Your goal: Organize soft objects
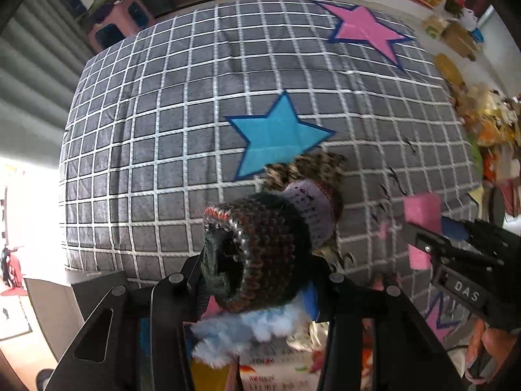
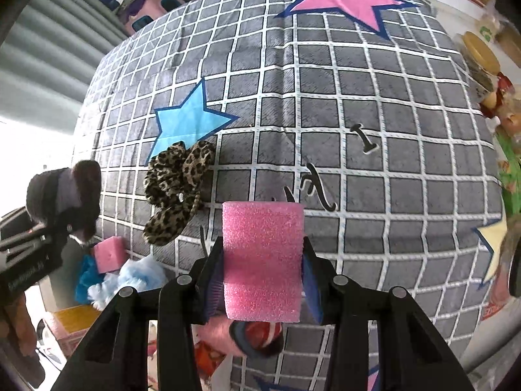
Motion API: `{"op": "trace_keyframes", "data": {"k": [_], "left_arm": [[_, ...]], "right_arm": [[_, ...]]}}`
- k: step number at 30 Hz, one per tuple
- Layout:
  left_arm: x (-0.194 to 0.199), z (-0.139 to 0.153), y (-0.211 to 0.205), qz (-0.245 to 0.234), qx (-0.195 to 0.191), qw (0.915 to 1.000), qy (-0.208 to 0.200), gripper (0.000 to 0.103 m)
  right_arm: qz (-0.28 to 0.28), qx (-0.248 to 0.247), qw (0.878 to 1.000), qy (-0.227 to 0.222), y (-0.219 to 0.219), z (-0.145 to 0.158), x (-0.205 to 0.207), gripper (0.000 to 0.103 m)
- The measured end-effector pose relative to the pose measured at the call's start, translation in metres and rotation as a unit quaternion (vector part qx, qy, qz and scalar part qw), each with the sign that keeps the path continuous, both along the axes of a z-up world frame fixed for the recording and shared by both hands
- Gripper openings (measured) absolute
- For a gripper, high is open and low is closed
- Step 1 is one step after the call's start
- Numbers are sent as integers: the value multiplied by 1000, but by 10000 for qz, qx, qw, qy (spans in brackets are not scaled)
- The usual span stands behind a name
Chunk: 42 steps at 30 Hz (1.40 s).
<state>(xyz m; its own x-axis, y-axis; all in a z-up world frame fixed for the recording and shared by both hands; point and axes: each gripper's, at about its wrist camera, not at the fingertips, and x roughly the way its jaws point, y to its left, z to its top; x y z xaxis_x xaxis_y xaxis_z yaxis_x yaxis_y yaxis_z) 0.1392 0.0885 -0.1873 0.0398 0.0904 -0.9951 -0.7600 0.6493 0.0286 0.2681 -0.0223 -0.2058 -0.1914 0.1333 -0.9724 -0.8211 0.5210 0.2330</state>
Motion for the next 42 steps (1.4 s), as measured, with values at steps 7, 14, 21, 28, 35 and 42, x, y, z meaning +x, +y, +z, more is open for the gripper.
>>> {"op": "trace_keyframes", "data": {"k": [7, 14, 21, 28, 35, 42], "left_arm": [[-2, 33, -38, -165, 42, 9996, -223, 48], [-20, 53, -62, -448, 60, 9981, -423, 48], [-48, 79, -85, -709, 51, 9952, -666, 48], [-80, 104, -99, -872, 94, 9922, -887, 48], [-113, 121, -110, -935, 29, 9902, -1034, 48], [-144, 130, -121, -1049, -38, 9888, -1058, 48]], "right_arm": [[-68, 141, 9999, -53, -8, 18, -20, 44], [-46, 278, 9996, -68, -18, 44, -51, 44], [-151, 312, 9994, -68, -37, 64, -91, 44], [-350, 386, 9986, -11, -55, 84, -130, 44], [-519, 496, 9974, -76, -69, 102, -166, 44], [-664, 694, 9952, -173, -76, 119, -191, 44]]}}
